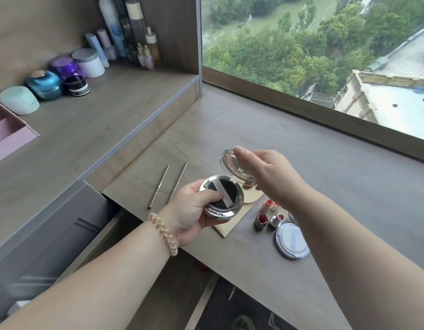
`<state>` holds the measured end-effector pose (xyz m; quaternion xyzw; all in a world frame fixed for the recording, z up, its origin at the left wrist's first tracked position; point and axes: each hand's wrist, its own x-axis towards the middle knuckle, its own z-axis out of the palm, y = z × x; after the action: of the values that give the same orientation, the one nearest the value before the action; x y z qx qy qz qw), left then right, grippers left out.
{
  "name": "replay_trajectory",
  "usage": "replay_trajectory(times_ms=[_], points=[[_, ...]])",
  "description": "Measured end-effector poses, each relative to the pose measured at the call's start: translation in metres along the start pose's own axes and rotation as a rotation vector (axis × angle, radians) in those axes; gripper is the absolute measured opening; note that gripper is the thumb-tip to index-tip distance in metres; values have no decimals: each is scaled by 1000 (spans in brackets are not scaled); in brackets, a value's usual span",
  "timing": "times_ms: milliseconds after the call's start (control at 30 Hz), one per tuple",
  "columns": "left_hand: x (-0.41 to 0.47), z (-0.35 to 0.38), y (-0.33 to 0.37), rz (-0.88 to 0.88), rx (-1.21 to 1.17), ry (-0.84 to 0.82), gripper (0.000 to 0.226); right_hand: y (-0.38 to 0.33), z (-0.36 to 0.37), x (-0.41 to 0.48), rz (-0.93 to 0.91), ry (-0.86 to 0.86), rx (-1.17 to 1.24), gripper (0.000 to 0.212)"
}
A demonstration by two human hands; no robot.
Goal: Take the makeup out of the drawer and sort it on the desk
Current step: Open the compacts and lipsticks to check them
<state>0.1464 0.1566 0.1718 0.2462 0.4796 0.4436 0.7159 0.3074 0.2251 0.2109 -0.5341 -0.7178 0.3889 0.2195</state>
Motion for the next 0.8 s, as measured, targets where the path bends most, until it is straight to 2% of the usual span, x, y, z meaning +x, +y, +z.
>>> replay_trajectory(times_ms=[33,133,200,267,400,600,700,800], points=[[1,-1,-1,7,-22,4,28,0,-3,1,-39,5,-52,87],[6,-1,-3,19,-74,38,31,-9,-10,4,-155,-24,-134,54],[11,1,-3,17,-58,102,29,-8,-12,12,-215,-5,-278,41],[20,1,-4,27,-42,194,27,-5,-13,23,-222,48,-370,35],[40,-3,-5,78,-17,369,31,13,-17,44,-115,120,-359,38],[64,-16,-29,18,591,490,73,68,-39,71,217,273,-417,41],[74,-17,-47,-90,1001,496,71,97,-54,71,379,345,-479,39],[79,-9,-53,-81,1227,543,70,114,-63,65,534,398,-444,36]])
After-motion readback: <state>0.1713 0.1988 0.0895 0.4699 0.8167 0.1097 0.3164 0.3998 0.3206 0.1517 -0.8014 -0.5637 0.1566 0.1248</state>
